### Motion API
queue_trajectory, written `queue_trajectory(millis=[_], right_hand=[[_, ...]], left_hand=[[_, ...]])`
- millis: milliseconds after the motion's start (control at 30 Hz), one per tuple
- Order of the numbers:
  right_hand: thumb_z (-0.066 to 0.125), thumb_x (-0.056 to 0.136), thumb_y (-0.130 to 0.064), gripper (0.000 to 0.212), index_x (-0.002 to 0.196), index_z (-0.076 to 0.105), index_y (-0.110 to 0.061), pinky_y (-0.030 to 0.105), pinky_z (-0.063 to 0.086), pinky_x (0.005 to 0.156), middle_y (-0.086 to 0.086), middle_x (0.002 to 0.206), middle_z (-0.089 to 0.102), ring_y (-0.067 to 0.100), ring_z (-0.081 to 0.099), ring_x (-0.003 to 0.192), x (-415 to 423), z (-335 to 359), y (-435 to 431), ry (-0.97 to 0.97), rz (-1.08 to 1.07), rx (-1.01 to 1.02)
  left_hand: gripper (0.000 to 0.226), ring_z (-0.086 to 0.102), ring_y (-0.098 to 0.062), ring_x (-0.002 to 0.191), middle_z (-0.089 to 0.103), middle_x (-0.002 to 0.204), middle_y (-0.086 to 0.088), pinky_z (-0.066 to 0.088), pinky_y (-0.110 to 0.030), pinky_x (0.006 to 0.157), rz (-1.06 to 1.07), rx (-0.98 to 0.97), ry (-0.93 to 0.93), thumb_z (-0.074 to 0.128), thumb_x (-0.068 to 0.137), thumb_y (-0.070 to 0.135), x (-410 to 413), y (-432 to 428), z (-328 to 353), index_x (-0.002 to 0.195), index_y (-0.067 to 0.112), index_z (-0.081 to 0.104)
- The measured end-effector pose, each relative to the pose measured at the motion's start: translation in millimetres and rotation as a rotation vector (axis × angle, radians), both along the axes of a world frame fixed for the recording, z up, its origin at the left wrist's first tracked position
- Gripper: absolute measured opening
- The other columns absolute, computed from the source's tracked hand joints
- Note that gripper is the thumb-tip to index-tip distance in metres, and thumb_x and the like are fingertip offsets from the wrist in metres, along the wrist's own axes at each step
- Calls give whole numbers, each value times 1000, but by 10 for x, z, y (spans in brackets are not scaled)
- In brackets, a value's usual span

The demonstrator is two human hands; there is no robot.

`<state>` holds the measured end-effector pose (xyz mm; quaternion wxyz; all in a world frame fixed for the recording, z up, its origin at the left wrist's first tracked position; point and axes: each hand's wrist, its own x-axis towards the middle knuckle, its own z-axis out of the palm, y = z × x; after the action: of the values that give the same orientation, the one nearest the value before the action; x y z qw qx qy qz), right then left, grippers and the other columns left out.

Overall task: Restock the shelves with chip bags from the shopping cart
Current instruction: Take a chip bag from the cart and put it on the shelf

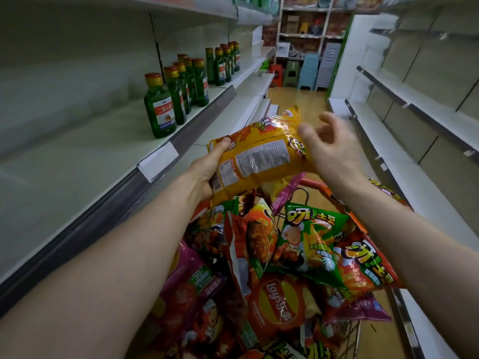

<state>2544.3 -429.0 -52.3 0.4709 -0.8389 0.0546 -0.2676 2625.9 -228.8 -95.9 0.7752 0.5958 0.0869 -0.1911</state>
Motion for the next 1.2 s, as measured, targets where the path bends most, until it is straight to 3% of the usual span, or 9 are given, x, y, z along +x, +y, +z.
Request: queue_trajectory(millis=[133, 233, 433, 500, 600, 700, 800, 900, 1200], right_hand=[[63, 75, -69, 96, 151, 26, -24, 50, 15, 118, 8, 157, 26, 26, 19, 146, -11, -51, 290, -4, 228, -1014], [72, 78, -48, 96, 153, 19, -21, 56, 8, 116, 14, 159, 19, 33, 13, 148, 104, -136, 449, 24, 178, -1320], [62, 88, -25, 52, 137, 44, -16, 49, 35, 100, 11, 134, 55, 36, 51, 122, 311, -191, 461, -9, 77, -1143], [66, 87, -26, 55, 136, 45, -15, 50, 37, 99, 11, 134, 56, 36, 50, 122, 321, -255, 463, 27, 96, -967], [68, 85, -27, 58, 136, 46, -13, 53, 40, 97, 14, 128, 57, 36, 50, 118, 364, -332, 512, 88, 157, -805], [69, 85, -28, 62, 139, 43, -14, 52, 41, 98, 14, 126, 57, 34, 50, 116, 438, -382, 536, 130, 157, -714], [69, 85, -28, 62, 140, 42, -16, 52, 40, 99, 13, 128, 56, 33, 49, 118, 489, -469, 524, 157, 165, -679], [69, 85, -27, 62, 139, 42, -18, 53, 39, 100, 13, 129, 55, 33, 47, 119, 518, -547, 527, 175, 180, -665], [67, 88, -26, 60, 141, 40, -18, 49, 38, 102, 12, 135, 51, 31, 43, 124, 522, -606, 540, 146, 187, -680]], left_hand=[[39, 69, -23, 54, 73, 76, -11, 56, -35, 46, 12, 29, 89, 62, 88, 50, -8, 34, 20, 100, 13, 68], [41, 70, -25, 60, 74, 77, -13, 59, -35, 56, -24, 3, 132, 58, 90, 52, -4, 89, 2, 91, 12, 69], [57, 63, -28, 97, 64, 118, -17, 55, -40, 74, 132, 28, 207, 53, 91, 56, 65, 405, -159, 119, 7, 59], [49, 61, -19, 83, 62, 118, -14, 52, -34, 64, 242, 201, 192, 54, 95, 44, 86, 454, -307, 126, 6, 53], [30, 60, -11, 47, 69, 78, -12, 47, -21, 43, 283, 478, 91, 57, 95, 23, 117, 446, -497, 120, 7, 56], [44, 66, -19, 88, 64, 107, -6, 52, -24, 67, 117, 797, -85, 69, 86, 27, 195, 387, -667, 123, 8, 56], [78, 61, -26, 106, 60, 124, -6, 53, -35, 86, -41, 1030, -192, 79, 68, 48, 233, 337, -817, 130, 11, 50], [93, 51, -34, 123, 49, 138, -12, 46, -48, 100, -29, 1155, -175, 79, 74, 41, 258, 339, -957, 147, 18, 26], [49, 42, -35, 123, 46, 131, -15, 40, -47, 103, 101, 1330, -368, 51, 88, 13, 303, 457, -999, 135, 27, 46]])
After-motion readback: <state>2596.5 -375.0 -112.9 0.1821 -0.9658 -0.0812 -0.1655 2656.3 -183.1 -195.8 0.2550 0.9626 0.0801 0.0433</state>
